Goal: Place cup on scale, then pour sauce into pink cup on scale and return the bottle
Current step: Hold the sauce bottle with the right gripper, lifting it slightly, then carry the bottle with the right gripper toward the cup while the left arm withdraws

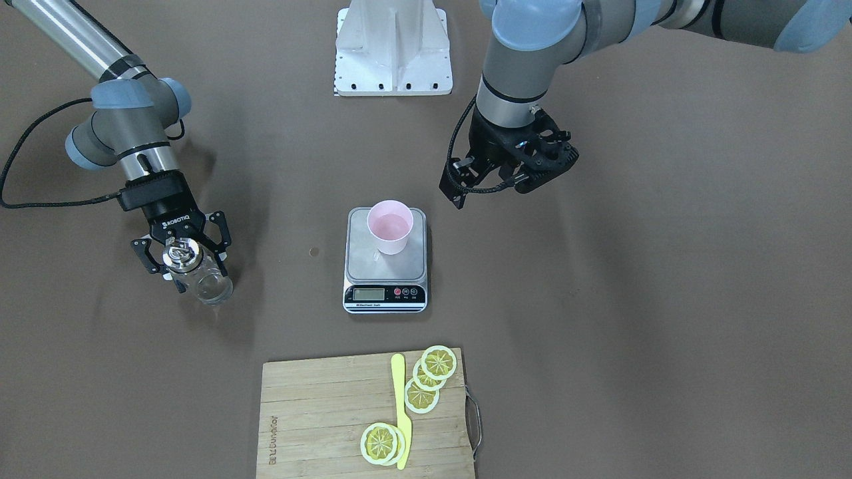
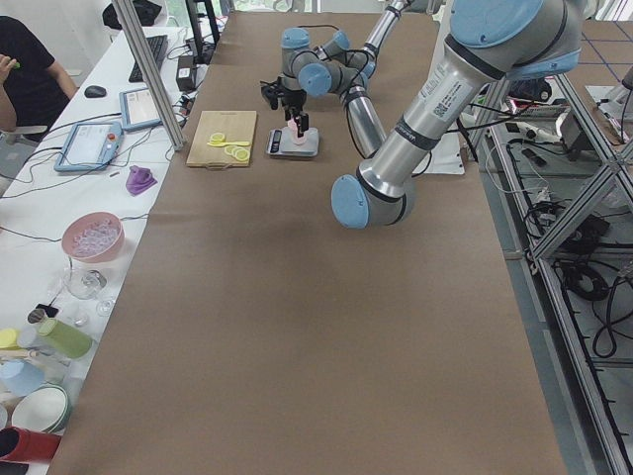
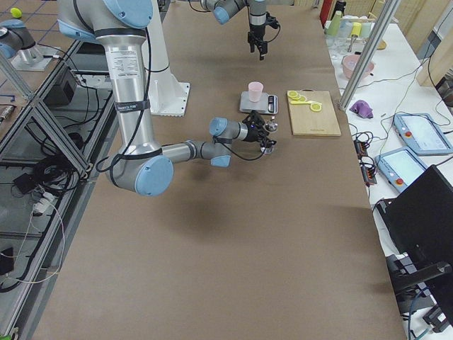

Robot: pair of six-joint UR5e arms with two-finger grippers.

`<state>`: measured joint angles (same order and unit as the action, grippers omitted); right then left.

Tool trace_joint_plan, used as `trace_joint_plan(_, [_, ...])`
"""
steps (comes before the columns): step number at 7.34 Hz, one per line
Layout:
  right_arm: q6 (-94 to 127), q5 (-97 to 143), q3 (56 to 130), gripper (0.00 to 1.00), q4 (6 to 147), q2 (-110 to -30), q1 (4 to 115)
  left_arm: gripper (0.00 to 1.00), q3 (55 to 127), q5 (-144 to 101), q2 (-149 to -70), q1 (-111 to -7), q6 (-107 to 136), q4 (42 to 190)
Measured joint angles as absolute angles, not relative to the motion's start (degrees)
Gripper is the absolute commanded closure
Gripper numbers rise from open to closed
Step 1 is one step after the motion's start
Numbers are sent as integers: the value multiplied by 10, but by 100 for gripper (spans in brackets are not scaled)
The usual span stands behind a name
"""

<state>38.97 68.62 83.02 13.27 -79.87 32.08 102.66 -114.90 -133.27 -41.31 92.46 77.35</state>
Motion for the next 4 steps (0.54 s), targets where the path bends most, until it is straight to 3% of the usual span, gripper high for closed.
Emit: trace_joint_plan(4, [332, 731, 835, 100, 133, -797, 360, 1, 1028, -1151, -1333, -414, 925, 773])
